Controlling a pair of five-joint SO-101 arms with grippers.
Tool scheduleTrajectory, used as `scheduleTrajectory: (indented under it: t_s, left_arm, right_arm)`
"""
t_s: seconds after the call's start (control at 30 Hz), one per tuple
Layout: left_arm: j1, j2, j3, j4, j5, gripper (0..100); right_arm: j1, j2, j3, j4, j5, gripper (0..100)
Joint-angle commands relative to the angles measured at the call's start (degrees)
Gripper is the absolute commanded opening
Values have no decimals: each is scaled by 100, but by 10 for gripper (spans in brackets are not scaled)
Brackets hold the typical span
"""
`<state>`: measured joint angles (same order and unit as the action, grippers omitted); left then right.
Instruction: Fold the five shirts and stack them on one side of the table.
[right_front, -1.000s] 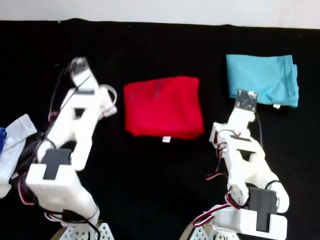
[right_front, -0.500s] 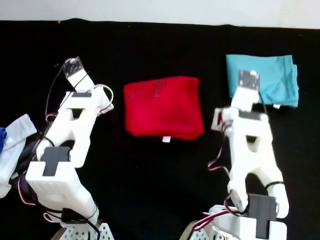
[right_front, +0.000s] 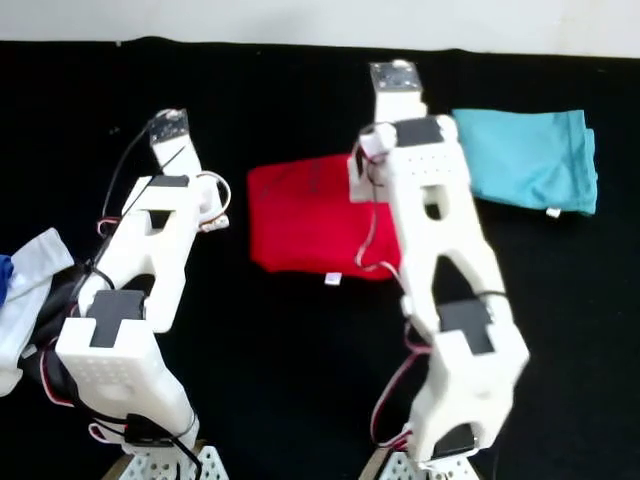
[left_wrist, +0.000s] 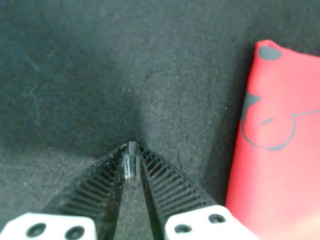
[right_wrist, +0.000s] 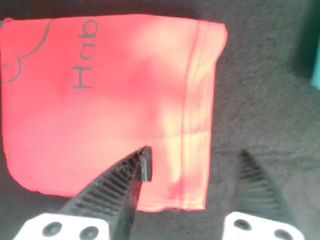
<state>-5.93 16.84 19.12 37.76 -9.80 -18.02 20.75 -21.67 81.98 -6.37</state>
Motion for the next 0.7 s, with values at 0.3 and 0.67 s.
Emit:
scheduleTrajectory:
  t_s: [0.3,0.67]
  left_arm:
    - [127,-13,-66,53,-114,10]
    - [127,-13,-66,44,-114,10]
  right_arm:
    - [-233,1780,-2035,514,-782,296]
    - [-295,2967,-2440,171,-782,296]
